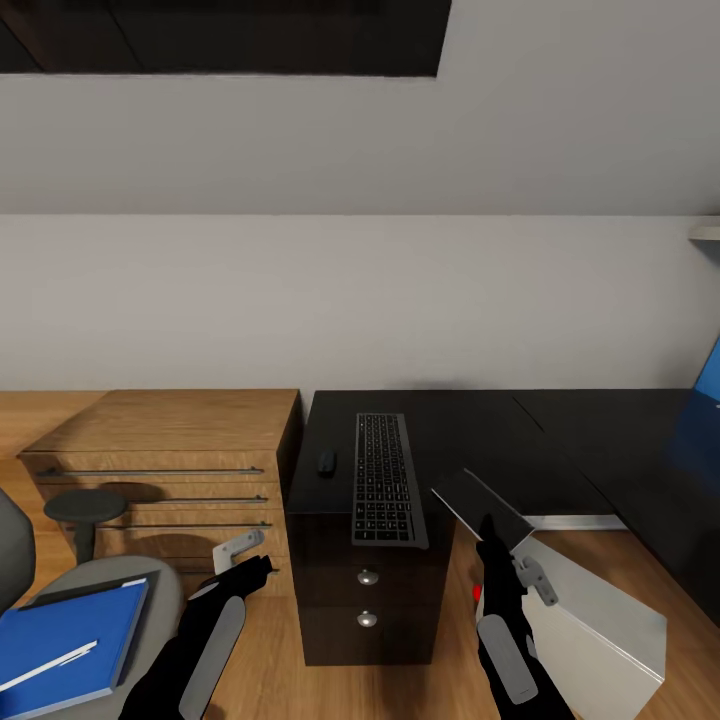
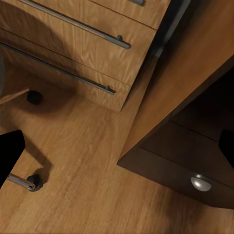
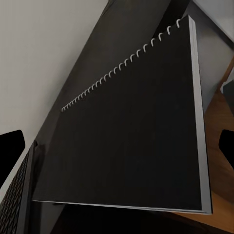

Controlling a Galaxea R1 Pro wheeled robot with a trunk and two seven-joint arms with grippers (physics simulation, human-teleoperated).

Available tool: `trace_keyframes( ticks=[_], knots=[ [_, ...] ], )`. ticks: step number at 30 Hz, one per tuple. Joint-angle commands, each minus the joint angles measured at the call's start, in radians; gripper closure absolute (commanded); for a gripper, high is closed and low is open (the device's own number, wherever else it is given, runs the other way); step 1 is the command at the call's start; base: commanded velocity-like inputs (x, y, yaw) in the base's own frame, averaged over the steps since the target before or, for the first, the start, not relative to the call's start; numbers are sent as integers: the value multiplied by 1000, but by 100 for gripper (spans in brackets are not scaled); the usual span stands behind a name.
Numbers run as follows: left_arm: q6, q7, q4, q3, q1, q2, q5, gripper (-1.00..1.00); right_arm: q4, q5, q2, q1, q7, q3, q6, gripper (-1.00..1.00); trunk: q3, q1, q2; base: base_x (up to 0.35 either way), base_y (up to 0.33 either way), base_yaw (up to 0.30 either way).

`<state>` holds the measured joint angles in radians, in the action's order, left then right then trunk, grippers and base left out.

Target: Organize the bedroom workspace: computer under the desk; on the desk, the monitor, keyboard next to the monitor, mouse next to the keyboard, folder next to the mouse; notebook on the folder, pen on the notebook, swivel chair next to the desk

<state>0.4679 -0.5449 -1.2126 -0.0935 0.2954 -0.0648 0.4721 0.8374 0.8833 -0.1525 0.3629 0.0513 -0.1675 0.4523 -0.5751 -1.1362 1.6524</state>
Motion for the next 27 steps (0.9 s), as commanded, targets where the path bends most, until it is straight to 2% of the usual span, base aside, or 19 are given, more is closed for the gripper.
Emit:
trace_keyframes(
  ticks=[1,9,19,27],
  knots=[
    [1,-9,-1,-2,1,0,10,-100,0,9,-1,1,5,-1,2,-100,-1,0,1,0,0,0],
    [1,-9,-1,-2,1,0,10,-100,-1,9,-1,1,5,-1,2,-100,-1,0,1,-12,0,0],
    [1,-9,3,-2,1,0,10,-100,-1,8,-1,1,5,-1,2,-100,-1,0,1,-167,0,0],
    [1,-9,9,-2,1,0,10,-100,-7,8,-1,1,6,0,2,-100,-1,0,1,-50,0,0]
  ],
)
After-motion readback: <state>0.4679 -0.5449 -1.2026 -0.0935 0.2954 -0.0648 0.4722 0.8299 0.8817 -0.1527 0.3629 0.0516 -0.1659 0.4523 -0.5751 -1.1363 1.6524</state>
